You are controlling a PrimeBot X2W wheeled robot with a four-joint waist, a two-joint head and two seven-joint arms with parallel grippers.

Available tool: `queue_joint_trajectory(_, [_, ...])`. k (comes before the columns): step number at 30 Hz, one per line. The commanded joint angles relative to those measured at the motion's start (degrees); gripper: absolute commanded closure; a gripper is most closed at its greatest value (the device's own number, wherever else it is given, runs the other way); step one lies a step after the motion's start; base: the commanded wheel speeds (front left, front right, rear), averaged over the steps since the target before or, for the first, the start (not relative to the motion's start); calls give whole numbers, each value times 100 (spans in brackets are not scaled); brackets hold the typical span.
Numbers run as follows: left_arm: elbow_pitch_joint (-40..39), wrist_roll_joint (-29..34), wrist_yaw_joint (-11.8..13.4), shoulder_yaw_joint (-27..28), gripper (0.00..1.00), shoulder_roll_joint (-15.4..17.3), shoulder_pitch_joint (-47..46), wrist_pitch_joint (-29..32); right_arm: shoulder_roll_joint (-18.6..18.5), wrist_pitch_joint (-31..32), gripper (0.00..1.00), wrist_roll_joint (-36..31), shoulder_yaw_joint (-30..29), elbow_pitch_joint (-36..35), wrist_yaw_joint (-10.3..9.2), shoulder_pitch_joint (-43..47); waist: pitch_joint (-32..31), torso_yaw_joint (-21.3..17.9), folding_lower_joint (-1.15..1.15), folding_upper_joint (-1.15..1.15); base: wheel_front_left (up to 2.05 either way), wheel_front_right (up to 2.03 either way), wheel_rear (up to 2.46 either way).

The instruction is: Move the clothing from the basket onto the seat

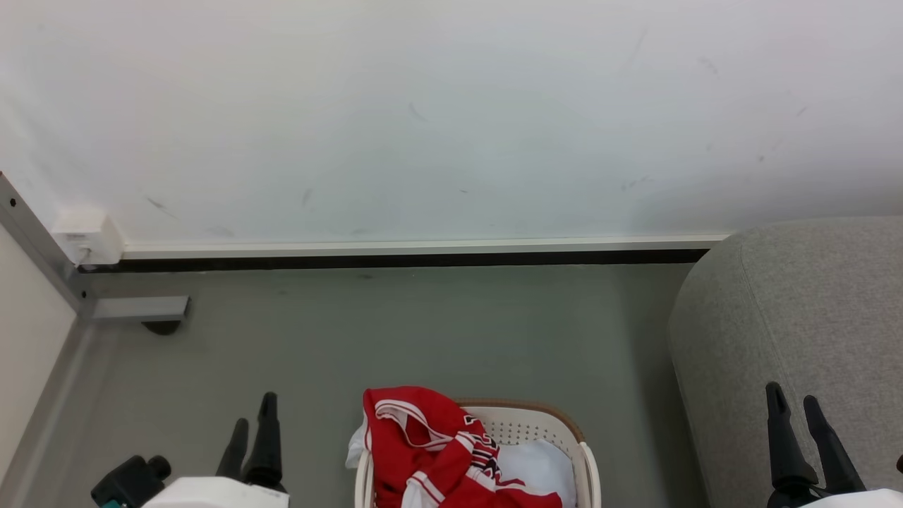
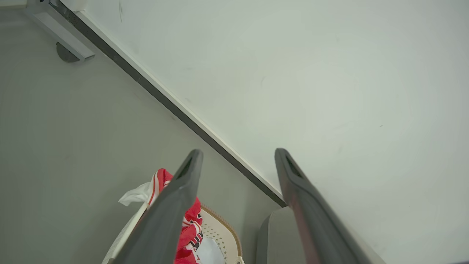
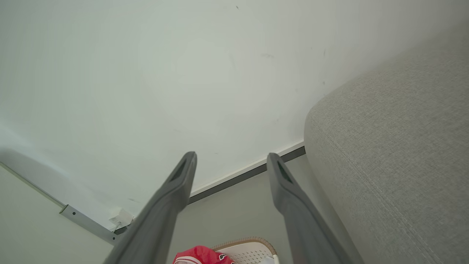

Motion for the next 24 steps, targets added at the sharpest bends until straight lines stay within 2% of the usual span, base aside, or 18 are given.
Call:
queue_joint_trajectory(1, [-101, 272, 12, -25, 0, 42, -6, -70, -71, -67, 0, -239, 16, -100, -4, -21, 1, 2, 0, 0, 0, 0, 0])
queue_joint_trajectory(24, [-95, 2009, 61, -95, 0, 50, 87, -453, -111, -452, 0, -1819, 83, -201, -7, 125, 14, 22, 0, 0, 0, 0, 0])
